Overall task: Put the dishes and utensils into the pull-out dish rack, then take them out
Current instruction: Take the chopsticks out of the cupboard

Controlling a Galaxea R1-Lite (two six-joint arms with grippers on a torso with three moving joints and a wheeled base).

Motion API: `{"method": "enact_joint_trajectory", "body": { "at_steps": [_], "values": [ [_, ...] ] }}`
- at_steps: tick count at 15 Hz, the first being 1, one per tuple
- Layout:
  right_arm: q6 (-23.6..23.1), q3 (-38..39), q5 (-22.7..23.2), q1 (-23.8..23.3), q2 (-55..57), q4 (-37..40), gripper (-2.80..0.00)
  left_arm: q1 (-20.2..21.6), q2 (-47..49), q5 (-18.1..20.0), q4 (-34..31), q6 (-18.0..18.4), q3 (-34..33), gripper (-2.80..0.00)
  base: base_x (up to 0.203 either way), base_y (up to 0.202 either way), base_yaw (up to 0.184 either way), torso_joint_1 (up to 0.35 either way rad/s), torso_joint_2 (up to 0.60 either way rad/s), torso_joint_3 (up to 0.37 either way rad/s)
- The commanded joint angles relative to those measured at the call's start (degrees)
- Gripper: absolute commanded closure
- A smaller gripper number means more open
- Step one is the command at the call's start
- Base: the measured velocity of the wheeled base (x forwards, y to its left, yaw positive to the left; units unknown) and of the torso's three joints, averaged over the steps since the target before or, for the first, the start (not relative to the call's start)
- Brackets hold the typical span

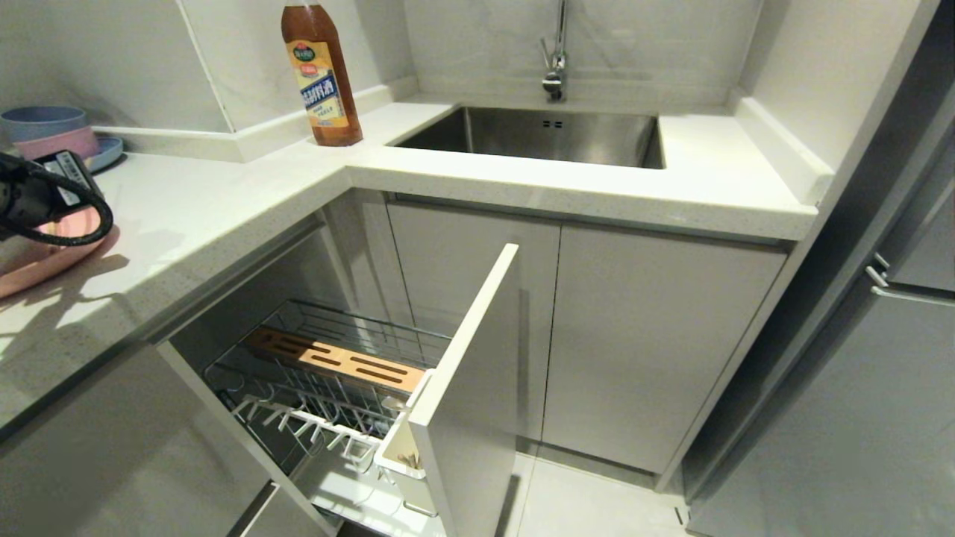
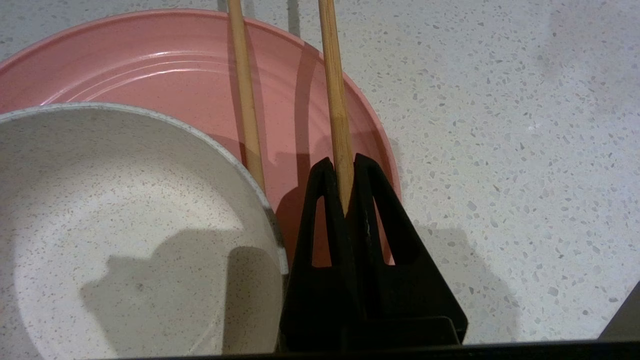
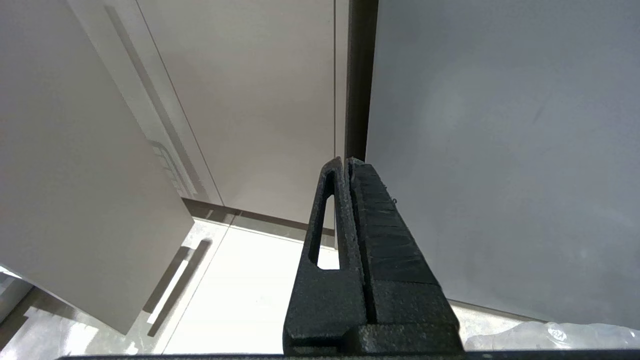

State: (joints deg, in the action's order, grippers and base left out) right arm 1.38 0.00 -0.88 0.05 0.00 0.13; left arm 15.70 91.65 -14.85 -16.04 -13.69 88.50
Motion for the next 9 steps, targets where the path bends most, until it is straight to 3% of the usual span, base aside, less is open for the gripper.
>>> {"method": "enact_joint_trajectory", "body": {
  "at_steps": [1, 5, 6, 9],
  "values": [
    [-0.1, 0.2, 0.0, 0.0, 0.0, 0.0, 0.00, 0.0, 0.0, -0.1, 0.0, -0.1, 0.0, 0.00, 0.000, 0.000, 0.000, 0.000, 0.00, 0.000],
    [0.0, 0.1, 0.0, 0.0, 0.0, 0.0, 0.00, 0.1, 0.0, -0.2, 0.0, 0.2, -0.1, 0.00, 0.000, 0.000, 0.000, 0.000, 0.00, 0.000],
    [0.0, 0.2, 0.0, 0.0, 0.0, 0.0, 0.00, 0.1, 0.0, -0.2, -0.1, 0.1, 0.0, -2.80, 0.000, 0.000, 0.000, 0.000, 0.00, 0.000],
    [0.0, 0.1, 0.0, 0.0, 0.0, 0.0, 0.00, 0.3, 0.0, -0.3, 0.0, 0.1, 0.1, -2.80, 0.000, 0.000, 0.000, 0.000, 0.00, 0.000]
  ]
}}
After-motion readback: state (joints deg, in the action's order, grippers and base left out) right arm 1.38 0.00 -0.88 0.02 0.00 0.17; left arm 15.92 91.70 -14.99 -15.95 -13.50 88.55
